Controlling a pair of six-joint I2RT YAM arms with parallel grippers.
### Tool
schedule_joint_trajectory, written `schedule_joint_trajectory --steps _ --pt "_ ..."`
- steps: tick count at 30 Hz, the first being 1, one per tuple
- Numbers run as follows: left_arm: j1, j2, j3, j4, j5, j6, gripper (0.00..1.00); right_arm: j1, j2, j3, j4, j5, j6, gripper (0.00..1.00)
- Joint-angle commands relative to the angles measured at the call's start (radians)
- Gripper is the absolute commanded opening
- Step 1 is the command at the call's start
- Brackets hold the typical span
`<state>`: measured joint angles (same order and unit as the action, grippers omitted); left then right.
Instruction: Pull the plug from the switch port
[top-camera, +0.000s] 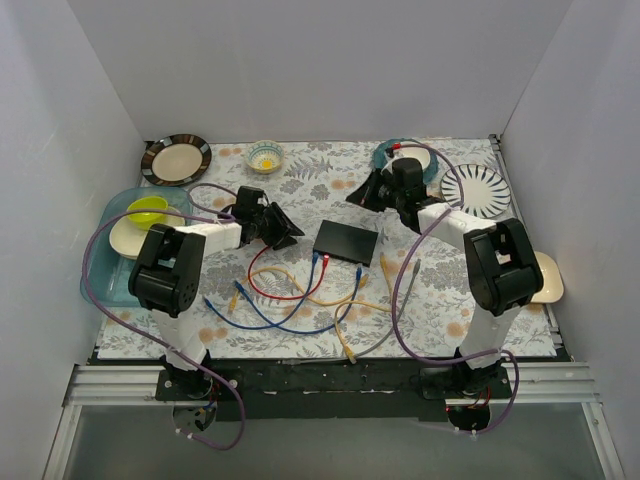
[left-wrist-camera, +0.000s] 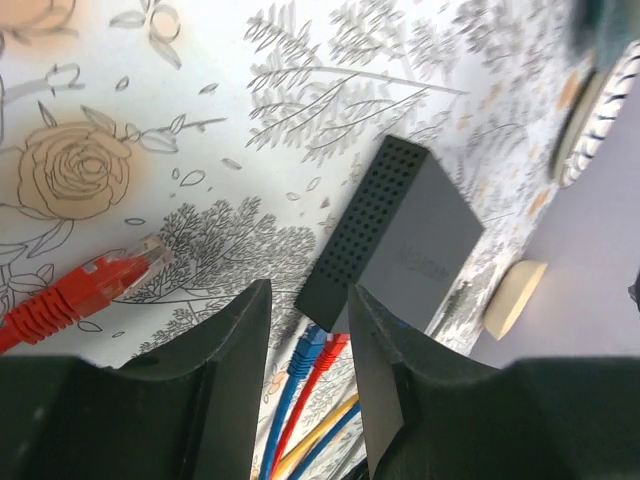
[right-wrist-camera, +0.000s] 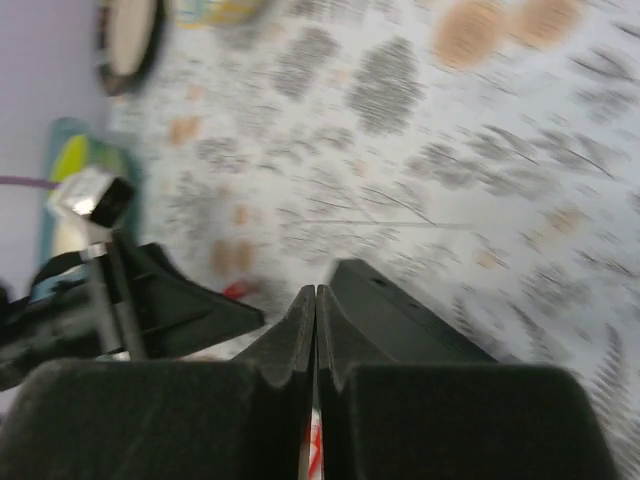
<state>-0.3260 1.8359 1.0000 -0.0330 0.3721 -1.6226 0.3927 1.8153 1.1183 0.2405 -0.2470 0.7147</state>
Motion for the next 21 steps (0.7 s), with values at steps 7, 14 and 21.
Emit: schedule_joint_trajectory --steps 7,14,21 --pt "0.021 -0.064 -0.164 0.363 0.264 -0.065 0.38 0.011 0.162 -0.172 0.539 -0.474 0.336 0.01" --pt "0.019 -0.043 -0.221 0.453 0.32 -0.063 0.36 0.012 0.191 -0.172 0.461 -0.46 0.284 0.01" --pt "0.021 0.012 -0.253 0.542 0.367 -0.095 0.32 0.012 0.214 -0.121 0.257 -0.429 0.195 0.01"
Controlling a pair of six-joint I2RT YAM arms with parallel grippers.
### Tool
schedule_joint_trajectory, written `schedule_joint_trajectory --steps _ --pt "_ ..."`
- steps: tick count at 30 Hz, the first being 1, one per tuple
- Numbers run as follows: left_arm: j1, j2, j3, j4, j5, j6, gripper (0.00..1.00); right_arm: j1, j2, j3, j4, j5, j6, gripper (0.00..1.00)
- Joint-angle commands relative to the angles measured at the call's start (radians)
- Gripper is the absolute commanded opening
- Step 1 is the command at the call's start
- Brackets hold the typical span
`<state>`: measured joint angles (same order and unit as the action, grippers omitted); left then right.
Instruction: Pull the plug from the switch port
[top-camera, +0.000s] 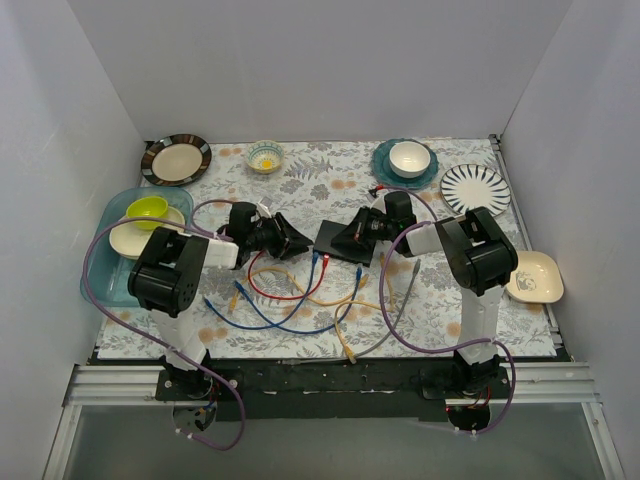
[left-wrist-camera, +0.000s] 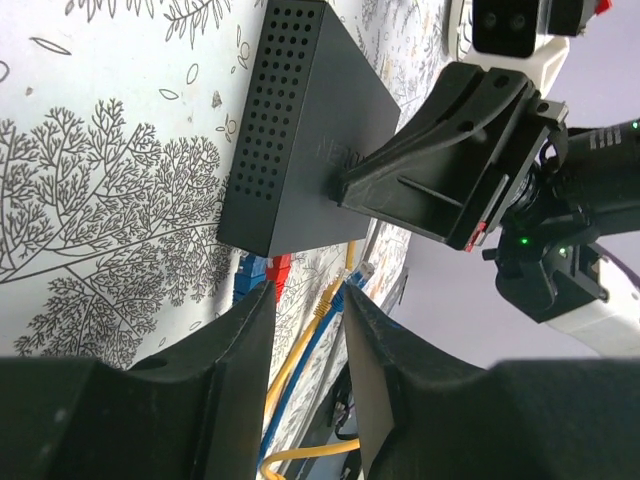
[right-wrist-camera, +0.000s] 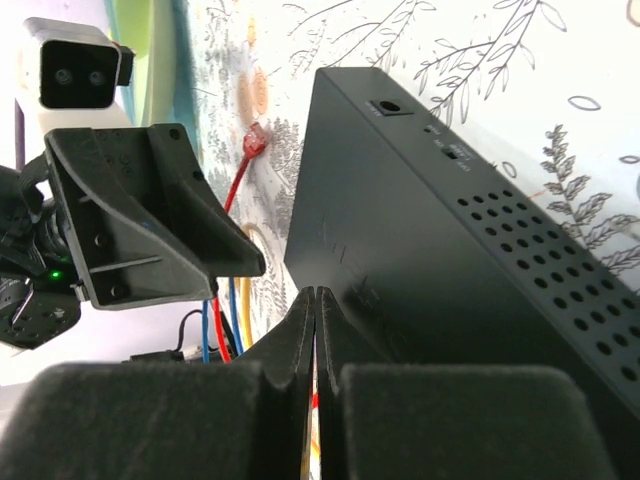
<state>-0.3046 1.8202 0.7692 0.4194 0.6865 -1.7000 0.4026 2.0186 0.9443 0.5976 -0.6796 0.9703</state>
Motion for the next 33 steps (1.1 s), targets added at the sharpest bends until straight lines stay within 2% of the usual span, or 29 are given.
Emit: schedule_joint_trajectory --steps 1,11,26,33 --pt "-0.002 0.033 -0.028 0.096 0.059 -0.023 0.32 0.002 0.012 0.054 -0.111 0.003 -0.071 0.01" --pt "-0.013 0.067 -0.044 0.061 -0.007 -0.004 0.3 0.002 0.035 0.08 -0.188 0.02 -0.099 0.01" --pt "-0.059 0.156 0.031 0.076 -0.012 -0.038 0.31 0.002 0.055 0.085 -0.202 0.022 -0.101 0.01" --pt "-0.059 0.171 0.035 0.079 -0.016 -0.055 0.26 0.002 0.058 0.087 -0.203 0.02 -0.104 0.01"
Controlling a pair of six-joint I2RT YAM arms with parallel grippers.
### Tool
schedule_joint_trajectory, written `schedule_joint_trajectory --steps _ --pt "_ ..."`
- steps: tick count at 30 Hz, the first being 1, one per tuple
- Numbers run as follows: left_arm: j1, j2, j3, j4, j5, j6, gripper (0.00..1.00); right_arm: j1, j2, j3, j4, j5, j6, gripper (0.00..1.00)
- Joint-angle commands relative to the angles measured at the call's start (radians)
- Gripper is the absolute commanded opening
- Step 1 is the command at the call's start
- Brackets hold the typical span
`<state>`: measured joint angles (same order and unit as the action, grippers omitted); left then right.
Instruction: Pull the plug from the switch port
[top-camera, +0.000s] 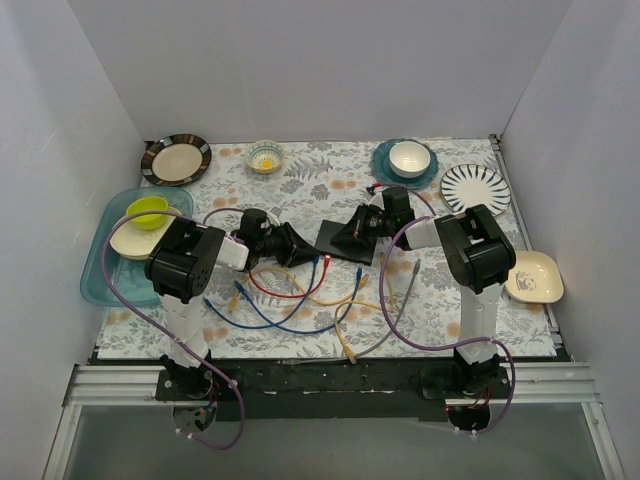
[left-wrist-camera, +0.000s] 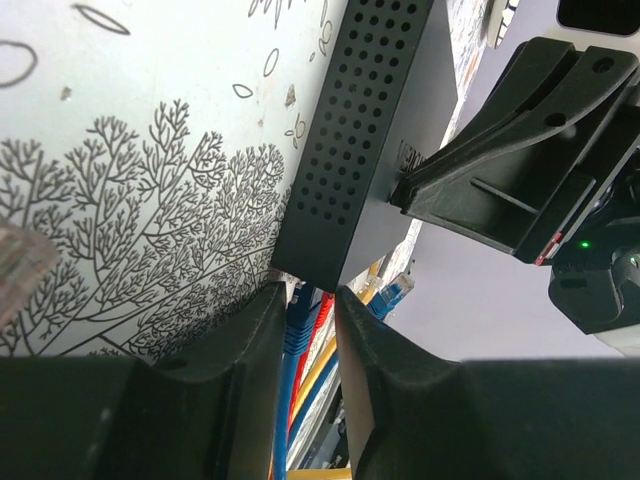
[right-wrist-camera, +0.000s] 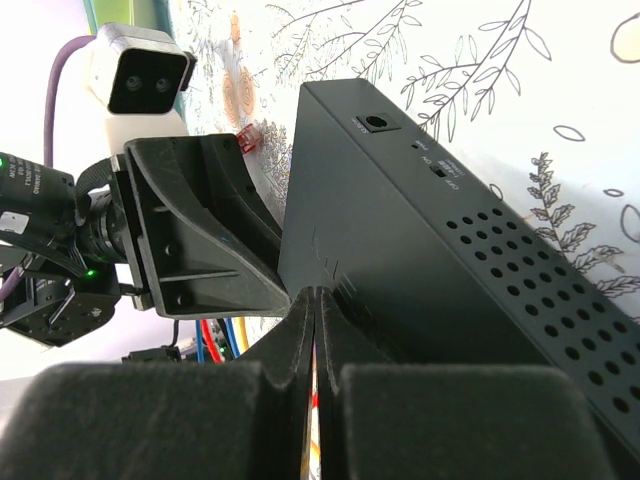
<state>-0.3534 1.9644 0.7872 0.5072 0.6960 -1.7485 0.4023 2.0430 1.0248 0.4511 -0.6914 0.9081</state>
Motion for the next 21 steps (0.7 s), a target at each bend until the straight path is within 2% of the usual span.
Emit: schedule_joint_trajectory --steps 1,7,11,21 --pt "-0.01 0.031 0.02 -0.012 -0.024 -0.003 0.24 0.003 0.036 0.004 -0.057 0.032 -0.04 0.01" --pt "-0.01 0.031 0.021 -0.018 -0.029 -0.002 0.16 0.003 0.04 0.006 -0.058 0.029 -0.04 0.01" --pt "-0.009 0.034 0.02 -0.007 -0.03 -0.003 0.0 0.003 0.042 0.004 -0.06 0.027 -0.041 0.01" --pt "-0.009 0.022 -0.022 0.031 0.022 -0.011 0.0 0.003 0.057 0.004 -0.052 0.018 -0.032 0.01"
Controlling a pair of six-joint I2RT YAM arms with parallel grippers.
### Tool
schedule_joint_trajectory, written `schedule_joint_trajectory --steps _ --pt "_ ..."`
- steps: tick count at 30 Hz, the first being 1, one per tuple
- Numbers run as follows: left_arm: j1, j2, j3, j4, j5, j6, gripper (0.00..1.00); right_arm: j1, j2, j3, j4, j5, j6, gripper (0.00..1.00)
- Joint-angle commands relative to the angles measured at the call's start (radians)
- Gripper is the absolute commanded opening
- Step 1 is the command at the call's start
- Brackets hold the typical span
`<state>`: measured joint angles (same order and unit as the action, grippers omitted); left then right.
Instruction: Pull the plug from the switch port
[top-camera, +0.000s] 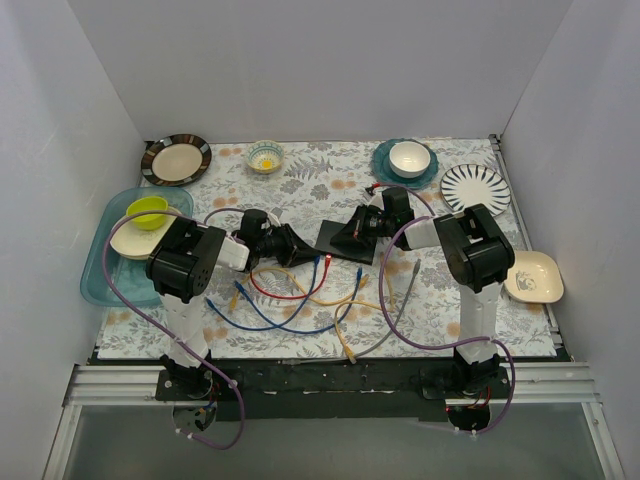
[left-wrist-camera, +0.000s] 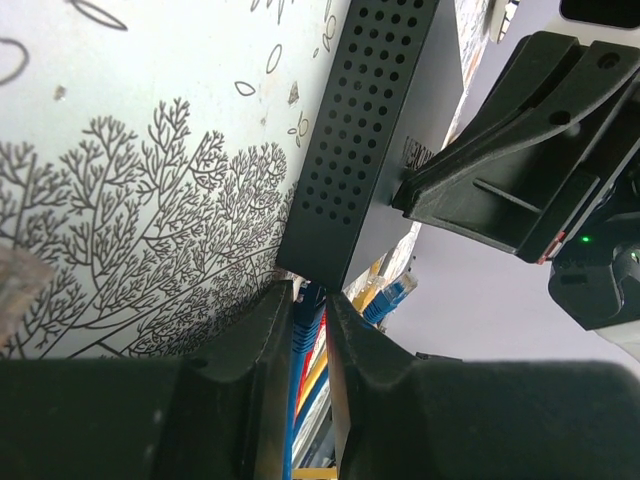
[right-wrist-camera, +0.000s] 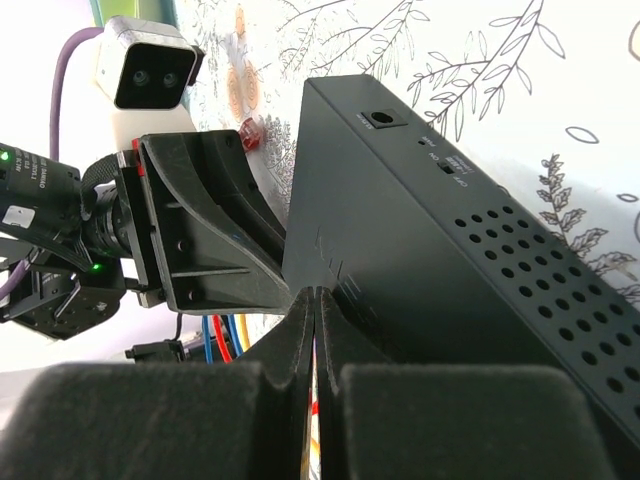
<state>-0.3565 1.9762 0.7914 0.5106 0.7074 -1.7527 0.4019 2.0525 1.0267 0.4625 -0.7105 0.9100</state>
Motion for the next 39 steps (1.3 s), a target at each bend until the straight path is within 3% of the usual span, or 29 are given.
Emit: schedule_joint_trajectory --steps 1,14,21,27,32,39 --pt "-0.007 0.004 -0.03 0.032 0.015 -0.007 0.0 0.003 0.052 0.001 -0.061 0.036 -0.033 0.01" --pt "-0.007 -0.109 -0.164 0.025 0.066 0.015 0.0 0.003 0.075 -0.025 -0.033 0.04 -0.006 0.01" --pt "-0.007 -0.117 -0.149 -0.011 0.052 0.032 0.0 0.008 0.051 -0.017 -0.065 0.062 -0.075 0.01" --pt "-0.006 -0.011 -0.049 -0.038 0.052 0.025 0.0 0.015 -0.015 0.018 -0.208 0.118 -0.192 0.01" --pt "-0.006 0.064 0.094 -0.201 0.102 0.1 0.0 0.015 -0.023 0.027 -0.232 0.121 -0.2 0.01" --pt "-0.006 -0.08 -0.035 -0.319 0.118 0.202 0.0 0.014 0.005 0.042 -0.217 0.114 -0.18 0.01"
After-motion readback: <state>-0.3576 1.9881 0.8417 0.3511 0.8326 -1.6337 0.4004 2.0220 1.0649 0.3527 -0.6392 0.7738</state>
